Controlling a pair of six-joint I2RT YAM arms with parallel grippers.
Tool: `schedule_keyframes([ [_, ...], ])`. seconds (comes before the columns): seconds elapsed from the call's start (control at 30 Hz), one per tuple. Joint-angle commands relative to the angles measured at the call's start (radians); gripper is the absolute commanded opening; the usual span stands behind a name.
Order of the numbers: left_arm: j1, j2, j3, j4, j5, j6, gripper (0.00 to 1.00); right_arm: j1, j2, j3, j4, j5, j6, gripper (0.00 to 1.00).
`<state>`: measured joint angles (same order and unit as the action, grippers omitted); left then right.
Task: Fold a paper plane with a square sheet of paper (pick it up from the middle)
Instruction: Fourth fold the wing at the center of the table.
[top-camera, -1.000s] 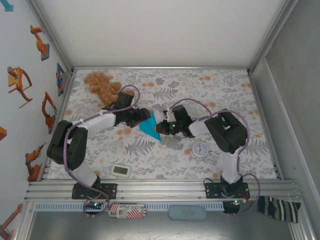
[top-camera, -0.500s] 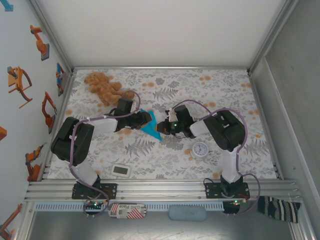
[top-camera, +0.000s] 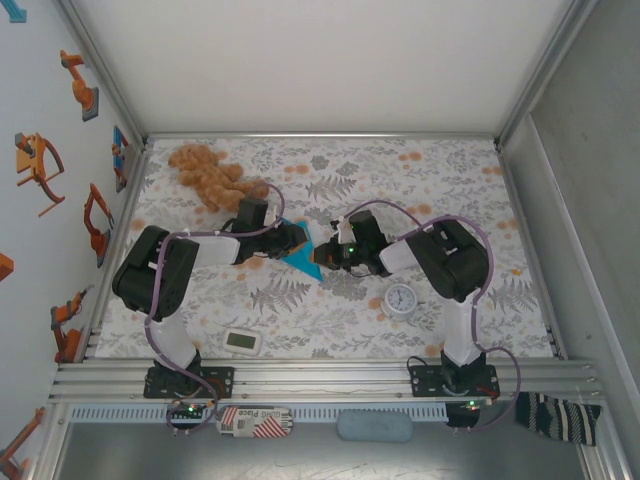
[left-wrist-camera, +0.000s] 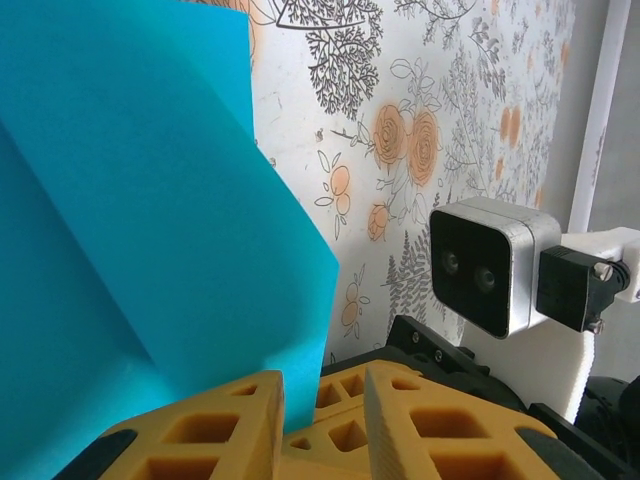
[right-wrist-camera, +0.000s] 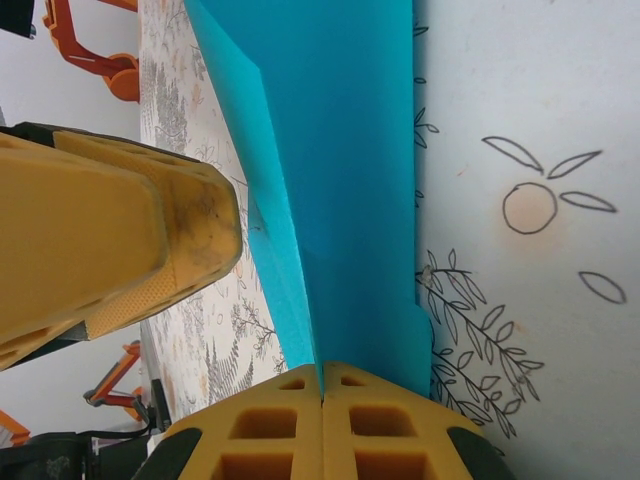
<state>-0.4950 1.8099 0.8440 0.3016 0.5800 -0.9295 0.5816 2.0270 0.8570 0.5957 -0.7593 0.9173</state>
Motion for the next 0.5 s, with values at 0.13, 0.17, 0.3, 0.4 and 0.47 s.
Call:
schedule_keyframes([
  [0.13, 0.003, 0.045, 0.044, -0.042, 0.006, -0.003, 0.27, -0.005, 0.021, 0.014, -0.071, 0.006, -0.03, 0.0],
  [0.17, 0.003, 0.048, 0.045, -0.041, 0.006, -0.005, 0.27, -0.006, 0.021, 0.015, -0.075, 0.005, -0.03, 0.0],
  [0.3, 0.003, 0.054, 0.051, -0.06, -0.011, -0.008, 0.26, -0.005, 0.024, 0.017, -0.089, 0.008, -0.033, 0.0],
  [0.4, 0.004, 0.058, 0.053, -0.076, -0.022, -0.008, 0.25, -0.005, 0.024, 0.015, -0.095, 0.011, -0.032, 0.0],
  [0.47, 0.004, 0.06, 0.055, -0.086, -0.026, -0.008, 0.25, -0.005, 0.023, 0.018, -0.104, 0.014, -0.036, 0.0],
])
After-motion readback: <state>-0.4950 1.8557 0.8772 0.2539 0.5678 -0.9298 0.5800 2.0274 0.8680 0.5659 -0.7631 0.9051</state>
